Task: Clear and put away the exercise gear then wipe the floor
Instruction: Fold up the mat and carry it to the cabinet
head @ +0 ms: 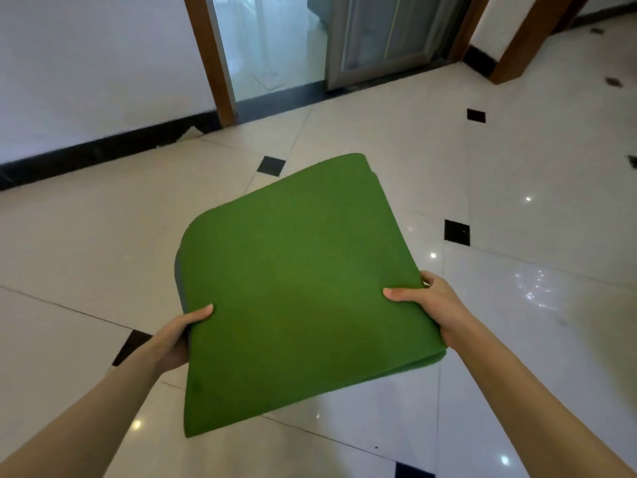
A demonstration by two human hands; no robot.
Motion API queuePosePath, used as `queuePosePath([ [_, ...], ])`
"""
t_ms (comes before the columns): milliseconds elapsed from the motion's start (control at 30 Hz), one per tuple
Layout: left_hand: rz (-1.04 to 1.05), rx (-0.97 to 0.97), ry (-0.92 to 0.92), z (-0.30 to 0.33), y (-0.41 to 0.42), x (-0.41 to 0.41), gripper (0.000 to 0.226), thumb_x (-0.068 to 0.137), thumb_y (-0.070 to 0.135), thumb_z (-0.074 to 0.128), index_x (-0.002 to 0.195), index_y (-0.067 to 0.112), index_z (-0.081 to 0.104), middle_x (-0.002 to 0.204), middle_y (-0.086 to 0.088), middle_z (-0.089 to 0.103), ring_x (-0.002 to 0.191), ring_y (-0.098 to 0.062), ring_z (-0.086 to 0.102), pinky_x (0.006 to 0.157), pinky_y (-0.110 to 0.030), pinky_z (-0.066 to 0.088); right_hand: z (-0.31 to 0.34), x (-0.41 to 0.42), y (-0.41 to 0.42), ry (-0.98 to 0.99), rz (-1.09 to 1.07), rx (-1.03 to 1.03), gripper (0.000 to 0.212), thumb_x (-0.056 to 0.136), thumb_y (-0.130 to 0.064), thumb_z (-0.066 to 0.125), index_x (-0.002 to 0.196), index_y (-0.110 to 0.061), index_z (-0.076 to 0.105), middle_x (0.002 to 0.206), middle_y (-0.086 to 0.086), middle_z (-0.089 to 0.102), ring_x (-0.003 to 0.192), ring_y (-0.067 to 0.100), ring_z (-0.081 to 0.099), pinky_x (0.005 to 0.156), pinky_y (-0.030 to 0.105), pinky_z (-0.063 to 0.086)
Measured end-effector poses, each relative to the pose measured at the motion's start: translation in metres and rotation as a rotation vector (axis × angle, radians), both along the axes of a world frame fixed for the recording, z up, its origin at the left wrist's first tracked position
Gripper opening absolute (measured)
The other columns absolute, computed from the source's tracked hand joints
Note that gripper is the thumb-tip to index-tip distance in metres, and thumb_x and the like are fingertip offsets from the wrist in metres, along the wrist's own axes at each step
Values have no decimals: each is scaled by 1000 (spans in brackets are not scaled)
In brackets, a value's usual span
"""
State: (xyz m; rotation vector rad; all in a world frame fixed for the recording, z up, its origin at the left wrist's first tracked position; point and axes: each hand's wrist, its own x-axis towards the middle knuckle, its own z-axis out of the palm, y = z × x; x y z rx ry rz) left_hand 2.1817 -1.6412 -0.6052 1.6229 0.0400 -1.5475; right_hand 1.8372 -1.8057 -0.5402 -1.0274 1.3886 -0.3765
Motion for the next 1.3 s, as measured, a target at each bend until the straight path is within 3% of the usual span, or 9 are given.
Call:
queuePosePath([
  [200, -81, 34, -96, 102, 21, -25, 80, 80, 21, 66, 145, 8, 22, 149, -19, 31, 136, -34, 31, 114, -47, 21, 156, 16, 29, 401, 97, -373, 66, 50, -32, 89, 105, -23, 52, 93, -8, 60, 86, 17, 61, 77, 34, 51],
  [300, -140, 58, -467, 174, 20, -43, 93, 80, 19, 72, 148, 10, 11, 154, -18, 18, 140, -33, 22, 113, -48, 23, 219, 21, 48, 644, 224, -570, 59, 57, -41, 83, 102, -30, 47, 84, -13, 57, 77, 12, 58, 66, 26, 46],
  [400, -348, -305, -990, 270, 13, -69, 94, 77, 26, 75, 148, 12, 15, 155, -6, 20, 141, -20, 20, 114, -37, 21, 277, 15, 66, 783, 338, -767, 47, 64, -39, 77, 101, -30, 50, 83, -13, 62, 74, 11, 59, 62, 24, 44],
  [500, -756, -725, -1515, 370, 0, -107, 103, 73, 43, 75, 148, 15, 11, 156, -2, 11, 144, -16, 6, 115, -36, 14, 328, 0, 81, 832, 403, -932, 37, 66, -32, 74, 98, -29, 54, 81, -12, 63, 73, 11, 58, 64, 26, 46],
  [633, -1258, -781, -1925, 471, -17, -173, 128, 61, 56, 76, 147, 15, -9, 157, -13, 1, 144, -32, 0, 113, -46, 0, 384, -29, 109, 863, 431, -1105, 44, 49, -27, 81, 85, -28, 57, 70, -13, 62, 64, 11, 58, 63, 24, 41],
  [733, -1489, -626, -1907, 514, -21, -209, 124, 75, 50, 69, 140, 20, -32, 156, -9, 11, 144, -30, 6, 117, -45, -5, 422, -56, 135, 876, 402, -1214, 53, 38, -28, 86, 85, -27, 61, 71, -14, 64, 65, 9, 62, 64, 24, 47],
  [900, -1698, -659, -1889, 536, -6, -249, 110, 76, 41, 70, 147, 19, -11, 135, -6, 35, 120, -26, 38, 105, -41, 30, 453, -97, 176, 956, 376, -1197, 55, 30, -25, 85, 78, -29, 60, 66, -15, 62, 60, 6, 60, 62, 20, 49],
  [1100, -1711, -1041, -1716, 535, 5, -304, 43, 82, 27, 57, 120, 14, 42, 115, -2, 55, 105, -21, 52, 91, -30, 35, 462, -152, 234, 1062, 227, -1092, 56, 29, -22, 84, 80, -27, 63, 67, -14, 63, 60, 8, 60, 61, 22, 51],
  [1300, -1806, -1469, -1557, 549, 25, -386, 41, 75, 25, 63, 112, 16, 46, 108, 0, 56, 101, -19, 53, 87, -28, 36, 480, -208, 319, 1214, -65, -981, 61, 30, -24, 85, 88, -24, 66, 77, -9, 67, 68, 12, 65, 68, 26, 53],
])
